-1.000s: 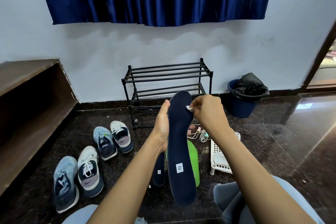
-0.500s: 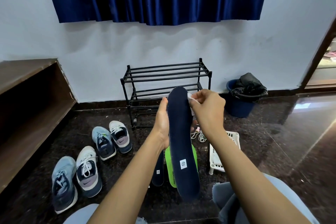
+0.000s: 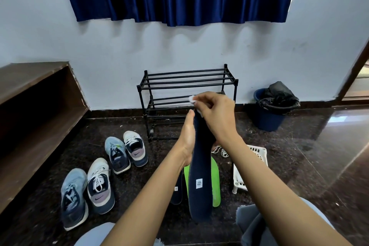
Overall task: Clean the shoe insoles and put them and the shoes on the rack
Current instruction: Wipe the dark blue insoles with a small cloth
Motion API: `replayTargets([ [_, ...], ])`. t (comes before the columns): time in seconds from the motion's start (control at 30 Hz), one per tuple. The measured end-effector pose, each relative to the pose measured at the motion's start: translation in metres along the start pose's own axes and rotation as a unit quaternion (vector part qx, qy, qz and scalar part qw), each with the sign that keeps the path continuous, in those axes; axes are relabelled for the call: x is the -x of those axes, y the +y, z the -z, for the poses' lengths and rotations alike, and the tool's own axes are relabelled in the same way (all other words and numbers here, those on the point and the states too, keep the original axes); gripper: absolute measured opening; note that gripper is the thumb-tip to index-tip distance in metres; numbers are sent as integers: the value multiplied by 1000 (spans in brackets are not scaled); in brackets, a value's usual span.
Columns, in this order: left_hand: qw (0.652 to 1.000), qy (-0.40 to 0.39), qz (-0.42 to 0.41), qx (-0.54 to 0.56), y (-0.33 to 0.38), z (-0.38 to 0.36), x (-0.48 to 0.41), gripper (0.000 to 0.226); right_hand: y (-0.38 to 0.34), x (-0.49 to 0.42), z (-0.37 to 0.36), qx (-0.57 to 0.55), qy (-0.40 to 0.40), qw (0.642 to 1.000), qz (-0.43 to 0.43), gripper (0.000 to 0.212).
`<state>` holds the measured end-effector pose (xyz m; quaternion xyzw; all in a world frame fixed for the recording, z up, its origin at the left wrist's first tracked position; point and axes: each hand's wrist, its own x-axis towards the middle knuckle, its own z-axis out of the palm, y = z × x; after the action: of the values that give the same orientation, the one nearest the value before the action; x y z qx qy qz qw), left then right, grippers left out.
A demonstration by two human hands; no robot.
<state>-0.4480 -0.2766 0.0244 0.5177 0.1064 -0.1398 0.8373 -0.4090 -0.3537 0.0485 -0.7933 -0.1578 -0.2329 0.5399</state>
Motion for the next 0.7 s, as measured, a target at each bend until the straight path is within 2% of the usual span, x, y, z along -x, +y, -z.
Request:
replayTargets([
  [0.07, 1000, 1, -2, 2, 0, 0, -4, 81, -5, -1, -3, -52, -40, 998, -18, 8],
  [0.13, 1000, 12, -11, 21, 3, 1, -7, 85, -10, -7, 2, -180, -24, 980, -83, 8],
  [0.2, 998, 30, -20, 57, 9, 4, -11, 81, -12, -18, 14, -316, 27, 938, -137, 9],
  [0.27, 995, 51, -22, 84, 17, 9, -13, 81, -9, -28, 24, -393, 65, 899, -184, 10],
  [0.4, 992, 51, -10, 111, 35, 21, -17, 80, 14, -41, 21, -403, 57, 874, -266, 14],
  [0.5, 991, 55, -5, 121, 48, 35, -27, 64, 34, -51, 11, -375, 44, 874, -307, 18],
  [0.6, 989, 92, -8, 119, 58, 59, -45, 59, 49, -60, 1, -370, 28, 869, -327, 19],
  [0.7, 989, 122, 3, 78, 57, 93, -67, 55, 76, -66, -13, -327, -13, 883, -336, 18],
])
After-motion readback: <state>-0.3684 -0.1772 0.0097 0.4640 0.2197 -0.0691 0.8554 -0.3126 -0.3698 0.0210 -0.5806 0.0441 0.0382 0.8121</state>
